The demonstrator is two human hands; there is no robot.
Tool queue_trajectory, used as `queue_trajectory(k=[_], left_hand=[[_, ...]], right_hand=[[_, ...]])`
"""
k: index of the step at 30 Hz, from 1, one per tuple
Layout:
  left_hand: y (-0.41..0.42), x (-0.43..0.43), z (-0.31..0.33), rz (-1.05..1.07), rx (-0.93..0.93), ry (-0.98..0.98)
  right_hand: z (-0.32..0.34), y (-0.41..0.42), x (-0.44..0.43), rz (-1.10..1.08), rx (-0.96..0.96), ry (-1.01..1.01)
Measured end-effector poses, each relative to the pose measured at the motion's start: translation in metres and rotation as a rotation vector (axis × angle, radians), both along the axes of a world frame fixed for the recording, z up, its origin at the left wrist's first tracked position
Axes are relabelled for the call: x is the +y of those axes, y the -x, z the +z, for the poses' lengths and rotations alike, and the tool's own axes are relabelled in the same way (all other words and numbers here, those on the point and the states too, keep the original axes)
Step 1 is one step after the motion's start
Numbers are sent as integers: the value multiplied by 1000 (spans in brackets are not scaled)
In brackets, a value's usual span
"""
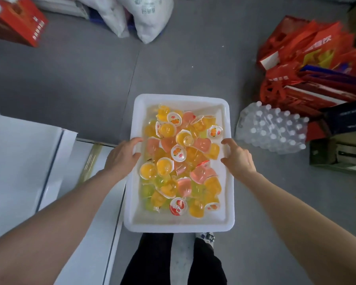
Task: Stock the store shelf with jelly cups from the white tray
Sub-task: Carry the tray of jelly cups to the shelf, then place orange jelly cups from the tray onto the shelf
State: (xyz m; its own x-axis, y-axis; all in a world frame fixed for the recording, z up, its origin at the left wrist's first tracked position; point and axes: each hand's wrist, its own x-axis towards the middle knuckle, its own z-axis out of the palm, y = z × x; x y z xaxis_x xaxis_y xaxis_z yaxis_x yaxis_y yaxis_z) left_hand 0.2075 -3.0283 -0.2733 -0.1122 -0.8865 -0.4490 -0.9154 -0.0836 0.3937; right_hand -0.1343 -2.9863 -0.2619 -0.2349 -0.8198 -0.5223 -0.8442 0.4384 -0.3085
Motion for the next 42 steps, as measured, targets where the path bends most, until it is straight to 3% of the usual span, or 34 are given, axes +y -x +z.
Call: queue_trajectory(k=[12,20,23,25,28,31,35,39,42], left_hand=[[-8,-75,-70,-153,-72,-38],[-8,-78,-72,-200,-111,2],[3,-87,-69,-205,-200,137],[11,-96,-68,-208,-185,224],[18,-111,-71,-253,-147,270],[20,-122,-75,-316,-99,307],[27,-132,-76,-407,-39,313],[48,-135,-87,-563,-12,342],[63,-137,-98,-654,-99,385]], right_hand=[[-75,-24,-41,-149,9,-65],[-71,-24,-50,-89,66,-114],[-64,-37,-69,85,289,147],[-60,-55,-88,198,230,321],[-62,-85,-111,363,130,286],[-72,-105,-121,507,180,123],[-83,-109,-121,458,163,69],[-84,-99,-112,398,59,217],[-77,-80,-108,342,83,349]])
